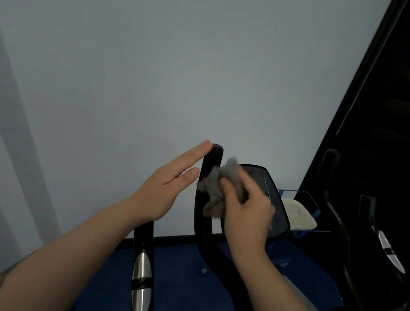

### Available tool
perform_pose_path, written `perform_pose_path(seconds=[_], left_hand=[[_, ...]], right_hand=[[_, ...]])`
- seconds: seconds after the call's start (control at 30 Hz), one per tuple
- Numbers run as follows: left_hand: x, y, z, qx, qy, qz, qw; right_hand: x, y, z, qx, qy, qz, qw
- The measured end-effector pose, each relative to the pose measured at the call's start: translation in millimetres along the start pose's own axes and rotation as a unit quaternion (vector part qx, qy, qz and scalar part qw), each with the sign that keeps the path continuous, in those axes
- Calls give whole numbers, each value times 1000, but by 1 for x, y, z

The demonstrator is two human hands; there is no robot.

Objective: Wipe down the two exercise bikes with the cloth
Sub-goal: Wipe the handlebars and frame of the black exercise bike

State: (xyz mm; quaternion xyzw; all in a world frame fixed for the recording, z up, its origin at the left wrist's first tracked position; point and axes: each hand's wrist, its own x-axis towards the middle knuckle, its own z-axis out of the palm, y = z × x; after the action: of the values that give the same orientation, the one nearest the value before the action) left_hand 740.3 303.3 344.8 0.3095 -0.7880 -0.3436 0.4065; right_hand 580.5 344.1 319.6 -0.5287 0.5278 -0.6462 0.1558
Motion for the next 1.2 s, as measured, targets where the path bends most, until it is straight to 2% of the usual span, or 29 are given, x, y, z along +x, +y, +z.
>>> perform_pose_path(seconds=[0.1,0.27,0.37,0.47,0.63,0.8,0.87,0.93,1.0,1.13,1.2], left_hand=[[-1,2,0,-21,-3,-8,1000],[-1,1,0,-18,-11,-6,1000],[0,1,0,-19,-9,-4,1000],[-1,2,0,-32,2,-7,999],[-1,2,-1,-26,2,-4,1000],[-1,2,0,-34,13,-8,999],[-1,1,-1,-39,15,-13,999],[0,0,-2,-35,14,-15,999],[-1,1,-1,-31,13,-18,999],[-3,3,0,-38,16,-24,999],[-4,3,0,-42,15,-32,999]], right_hand=[[11,-9,21,67,4,10,998],[-12,10,2,16,-83,23,996],[24,3,3,41,-40,2,998],[29,-3,22,94,-44,12,994],[8,20,-1,76,-144,40,986],[31,-5,21,92,-64,13,994],[5,0,21,42,-56,12,997],[-17,7,10,-47,-88,-8,995],[-10,10,4,-101,-94,-13,990],[16,-13,22,-98,5,12,995],[-1,-14,29,-102,-4,16,995]])
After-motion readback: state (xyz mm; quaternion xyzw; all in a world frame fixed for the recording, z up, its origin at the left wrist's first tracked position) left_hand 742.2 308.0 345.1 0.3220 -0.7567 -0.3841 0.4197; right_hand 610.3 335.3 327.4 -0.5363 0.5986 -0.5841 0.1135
